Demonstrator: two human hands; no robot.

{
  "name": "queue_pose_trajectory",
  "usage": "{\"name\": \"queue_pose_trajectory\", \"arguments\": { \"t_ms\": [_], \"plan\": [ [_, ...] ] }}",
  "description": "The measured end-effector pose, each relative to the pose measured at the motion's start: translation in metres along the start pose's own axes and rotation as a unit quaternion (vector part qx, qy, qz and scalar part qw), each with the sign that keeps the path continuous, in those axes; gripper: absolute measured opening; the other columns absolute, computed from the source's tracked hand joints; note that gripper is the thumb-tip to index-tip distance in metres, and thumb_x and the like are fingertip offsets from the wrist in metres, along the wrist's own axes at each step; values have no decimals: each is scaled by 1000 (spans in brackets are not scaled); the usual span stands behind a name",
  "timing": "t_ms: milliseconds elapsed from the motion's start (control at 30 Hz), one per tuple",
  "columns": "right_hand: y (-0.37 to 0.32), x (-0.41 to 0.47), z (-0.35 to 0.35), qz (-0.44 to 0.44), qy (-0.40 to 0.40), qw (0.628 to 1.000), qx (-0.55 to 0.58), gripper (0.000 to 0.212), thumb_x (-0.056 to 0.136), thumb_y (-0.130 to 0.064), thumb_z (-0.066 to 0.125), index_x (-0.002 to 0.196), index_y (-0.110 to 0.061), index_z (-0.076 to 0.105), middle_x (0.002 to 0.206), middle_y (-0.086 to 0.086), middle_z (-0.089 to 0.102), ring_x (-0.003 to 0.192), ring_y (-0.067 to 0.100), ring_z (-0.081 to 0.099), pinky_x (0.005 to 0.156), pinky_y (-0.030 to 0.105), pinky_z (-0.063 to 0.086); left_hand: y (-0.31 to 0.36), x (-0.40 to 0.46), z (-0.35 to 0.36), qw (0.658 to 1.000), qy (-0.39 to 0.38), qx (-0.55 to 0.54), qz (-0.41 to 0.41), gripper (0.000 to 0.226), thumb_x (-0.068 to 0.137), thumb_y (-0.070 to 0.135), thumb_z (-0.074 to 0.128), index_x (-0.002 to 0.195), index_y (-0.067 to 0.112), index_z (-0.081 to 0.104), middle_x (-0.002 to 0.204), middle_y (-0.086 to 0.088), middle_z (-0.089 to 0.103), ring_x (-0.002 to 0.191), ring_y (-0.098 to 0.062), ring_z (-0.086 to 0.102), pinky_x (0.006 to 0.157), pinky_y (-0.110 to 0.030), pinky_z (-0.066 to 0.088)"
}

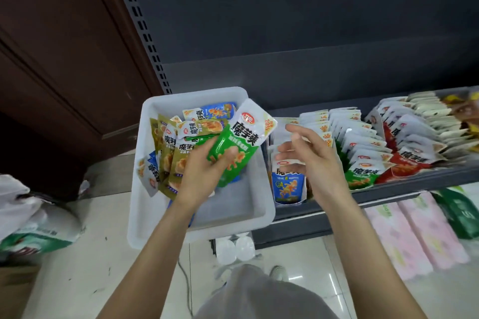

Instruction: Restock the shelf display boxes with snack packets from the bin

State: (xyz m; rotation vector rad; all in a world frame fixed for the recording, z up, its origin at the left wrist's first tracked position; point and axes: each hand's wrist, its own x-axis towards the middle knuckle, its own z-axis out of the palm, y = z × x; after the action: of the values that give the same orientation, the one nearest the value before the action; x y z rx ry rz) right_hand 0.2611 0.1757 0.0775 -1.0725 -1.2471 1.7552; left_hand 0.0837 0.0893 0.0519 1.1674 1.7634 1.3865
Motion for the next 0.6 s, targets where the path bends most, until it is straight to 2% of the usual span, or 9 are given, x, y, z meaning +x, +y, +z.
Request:
{"name": "queue_pose_trajectory", "arguments": {
  "t_ms": [67,133,233,333,400,467,533,600],
  "plan": [
    [-2,-1,-16,-36,31,997,-57,25,94,-8,54,118,-13,60,80,3,62,69,10,66,54,21,52,10,3,12,994,-46,-82,-56,21,85,24,63,102,35,60,101,10,70,94,-9,67,82,-30,56],
    [-5,-2,-33,-59,32,994,-85,29,90,-10,61,117,-19,60,92,3,61,78,11,66,58,24,55,19,4,29,990,-93,-79,-65,19,82,27,64,98,35,59,95,11,71,89,-9,68,81,-34,56],
    [-11,-9,-63,-83,25,990,-110,22,87,-12,64,108,-18,64,101,5,64,81,16,64,58,27,57,28,6,63,982,-174,-63,-40,14,82,23,66,93,32,62,83,14,71,80,-7,68,76,-30,55],
    [-17,-21,-104,-138,70,975,-158,10,89,-13,61,99,-11,65,88,6,68,78,19,66,63,33,59,37,16,108,971,-235,-2,43,11,86,21,66,95,27,66,85,14,69,82,-2,63,76,-25,50],
    [-22,-30,-133,-207,123,939,-246,6,91,-19,61,96,-17,63,82,-4,67,76,12,67,68,30,55,43,26,141,960,-249,74,110,16,88,23,65,104,23,69,92,17,67,86,1,61,74,-18,46],
    [-25,-35,-158,-267,163,873,-375,5,93,-19,60,97,-17,63,81,-11,63,75,11,64,67,25,48,46,35,174,946,-235,138,176,23,87,25,66,107,17,70,96,10,67,86,-5,59,73,-21,43],
    [-26,-33,-177,-294,180,816,-463,7,94,-15,58,98,-12,62,84,-9,60,75,12,58,65,23,40,46,38,203,928,-218,187,236,21,85,23,68,101,10,71,92,4,66,79,-7,55,67,-20,38],
    [-20,-27,-191,-307,180,785,-507,5,93,-13,58,96,-10,62,85,-7,57,75,12,55,64,20,34,39,38,224,918,-200,220,261,16,82,19,71,91,6,71,89,-1,68,72,-8,52,62,-16,34]
  ]
}}
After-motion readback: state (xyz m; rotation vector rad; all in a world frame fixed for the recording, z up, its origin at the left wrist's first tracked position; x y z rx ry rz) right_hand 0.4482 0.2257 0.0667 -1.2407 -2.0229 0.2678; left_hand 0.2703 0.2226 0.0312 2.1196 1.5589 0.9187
